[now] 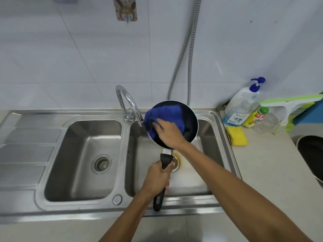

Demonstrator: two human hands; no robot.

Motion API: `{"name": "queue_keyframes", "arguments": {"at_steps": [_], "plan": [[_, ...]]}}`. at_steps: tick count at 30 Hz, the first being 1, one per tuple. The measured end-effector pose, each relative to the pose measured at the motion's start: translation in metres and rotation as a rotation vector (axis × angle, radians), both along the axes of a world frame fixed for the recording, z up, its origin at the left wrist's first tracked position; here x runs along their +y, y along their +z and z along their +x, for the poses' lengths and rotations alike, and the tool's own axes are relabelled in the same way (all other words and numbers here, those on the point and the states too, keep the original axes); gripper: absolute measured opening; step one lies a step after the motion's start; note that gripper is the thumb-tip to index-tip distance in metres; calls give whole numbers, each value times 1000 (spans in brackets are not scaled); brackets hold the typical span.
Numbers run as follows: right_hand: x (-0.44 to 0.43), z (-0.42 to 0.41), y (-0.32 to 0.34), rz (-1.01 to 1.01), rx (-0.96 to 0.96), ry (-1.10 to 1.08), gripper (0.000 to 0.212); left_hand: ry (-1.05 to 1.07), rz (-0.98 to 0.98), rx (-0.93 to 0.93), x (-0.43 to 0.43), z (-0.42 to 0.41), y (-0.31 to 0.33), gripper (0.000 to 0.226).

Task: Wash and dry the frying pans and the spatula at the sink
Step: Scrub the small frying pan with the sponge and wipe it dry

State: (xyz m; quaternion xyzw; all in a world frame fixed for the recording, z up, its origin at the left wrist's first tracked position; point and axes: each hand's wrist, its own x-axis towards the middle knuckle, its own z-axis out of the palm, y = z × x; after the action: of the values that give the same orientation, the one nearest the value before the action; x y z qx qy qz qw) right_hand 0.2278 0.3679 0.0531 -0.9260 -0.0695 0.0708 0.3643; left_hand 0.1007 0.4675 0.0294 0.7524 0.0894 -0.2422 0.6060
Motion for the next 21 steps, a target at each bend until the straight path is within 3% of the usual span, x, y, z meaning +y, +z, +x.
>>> {"name": "queue_keyframes", "arguments": {"at_steps": [3, 10, 17, 21], "plan": [[1, -41, -2, 149, 11, 138, 23, 28, -10, 8, 15, 3, -5, 35], [-22, -68, -39, -232, -207, 516, 47, -15, 101, -40, 11, -12, -17, 37], [-19, 1, -33, -303, -192, 90, 49, -28, 94, 20, -16, -20, -13, 36], [-58, 18, -36, -523, -236, -13, 65, 32, 169, -16, -14, -10, -17, 39]]}}
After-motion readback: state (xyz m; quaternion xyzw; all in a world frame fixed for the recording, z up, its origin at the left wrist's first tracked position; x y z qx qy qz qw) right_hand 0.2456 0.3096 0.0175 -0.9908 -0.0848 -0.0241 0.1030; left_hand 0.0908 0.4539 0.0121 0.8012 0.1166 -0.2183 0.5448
